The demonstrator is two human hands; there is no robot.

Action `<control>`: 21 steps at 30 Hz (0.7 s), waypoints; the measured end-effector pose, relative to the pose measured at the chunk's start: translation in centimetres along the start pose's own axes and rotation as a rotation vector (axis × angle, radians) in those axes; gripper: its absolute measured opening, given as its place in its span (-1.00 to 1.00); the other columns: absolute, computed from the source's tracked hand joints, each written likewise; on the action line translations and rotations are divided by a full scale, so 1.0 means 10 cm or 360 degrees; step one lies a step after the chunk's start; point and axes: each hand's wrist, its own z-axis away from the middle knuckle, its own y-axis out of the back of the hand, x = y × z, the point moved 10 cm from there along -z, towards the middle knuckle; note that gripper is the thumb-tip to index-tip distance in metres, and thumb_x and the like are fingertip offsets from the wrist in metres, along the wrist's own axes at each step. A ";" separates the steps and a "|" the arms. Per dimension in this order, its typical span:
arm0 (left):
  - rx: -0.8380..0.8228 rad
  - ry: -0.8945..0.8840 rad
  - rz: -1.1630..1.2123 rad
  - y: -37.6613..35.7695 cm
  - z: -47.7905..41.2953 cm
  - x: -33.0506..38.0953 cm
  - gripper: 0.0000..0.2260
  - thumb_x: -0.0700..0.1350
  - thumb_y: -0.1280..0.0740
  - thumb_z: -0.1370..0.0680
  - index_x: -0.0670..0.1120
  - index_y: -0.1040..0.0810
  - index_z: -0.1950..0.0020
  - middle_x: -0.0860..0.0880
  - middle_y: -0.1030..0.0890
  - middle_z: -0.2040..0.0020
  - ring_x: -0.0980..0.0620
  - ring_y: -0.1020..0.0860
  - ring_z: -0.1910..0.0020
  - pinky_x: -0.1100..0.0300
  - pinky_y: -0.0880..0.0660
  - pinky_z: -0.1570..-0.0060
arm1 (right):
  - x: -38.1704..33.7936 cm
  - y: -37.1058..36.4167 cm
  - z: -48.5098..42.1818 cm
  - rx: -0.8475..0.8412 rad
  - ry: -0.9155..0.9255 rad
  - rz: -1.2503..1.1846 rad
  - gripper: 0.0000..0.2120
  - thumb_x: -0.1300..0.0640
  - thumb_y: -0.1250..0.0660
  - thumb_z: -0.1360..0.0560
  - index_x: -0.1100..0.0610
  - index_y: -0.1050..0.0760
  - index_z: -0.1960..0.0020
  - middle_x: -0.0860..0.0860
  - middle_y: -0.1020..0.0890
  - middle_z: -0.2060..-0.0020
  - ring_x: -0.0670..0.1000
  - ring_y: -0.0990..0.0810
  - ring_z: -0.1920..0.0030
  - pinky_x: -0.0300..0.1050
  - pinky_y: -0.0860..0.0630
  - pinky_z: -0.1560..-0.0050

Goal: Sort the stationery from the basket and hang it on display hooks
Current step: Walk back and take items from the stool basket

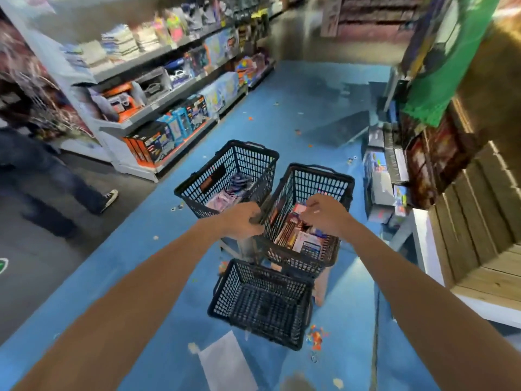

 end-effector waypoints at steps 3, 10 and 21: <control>-0.0001 0.0062 -0.0044 0.27 -0.23 -0.42 -0.43 0.07 -0.34 -0.65 -0.22 -0.31 -0.54 -0.19 -0.39 -0.49 -0.23 -0.40 -0.44 -0.14 -0.38 -0.41 | -0.19 -0.21 -0.32 -0.0082 -0.0032 -0.0061 -0.68 0.13 -0.40 -0.58 0.25 -0.49 -0.27 0.30 -0.63 -0.06 0.15 -0.62 0.15 0.06 -0.59 0.10; 0.0039 0.0226 -0.0054 0.93 -0.79 -1.21 -0.43 0.03 -0.34 -0.66 -0.18 -0.26 -0.57 -0.16 -0.36 -0.53 -0.17 -0.40 -0.46 -0.06 -0.38 -0.42 | -0.54 -0.35 -1.46 -0.0092 -0.0098 -0.0420 -0.59 0.08 -0.44 -0.54 0.30 -0.49 -0.27 0.15 -0.56 0.02 0.13 -0.55 0.07 0.04 -0.49 0.02; -0.0096 0.0402 0.0086 1.35 -1.81 -2.36 -0.26 0.08 -0.34 -0.65 -0.16 -0.06 -0.68 -0.13 -0.18 -0.66 -0.15 -0.23 -0.60 0.02 -0.24 -0.52 | -0.95 -1.17 -2.82 -0.0310 -0.0302 -0.0715 -0.66 0.06 -0.46 -0.55 0.18 -0.42 -0.18 0.14 -0.53 -0.01 0.10 -0.50 0.05 0.07 -0.40 0.12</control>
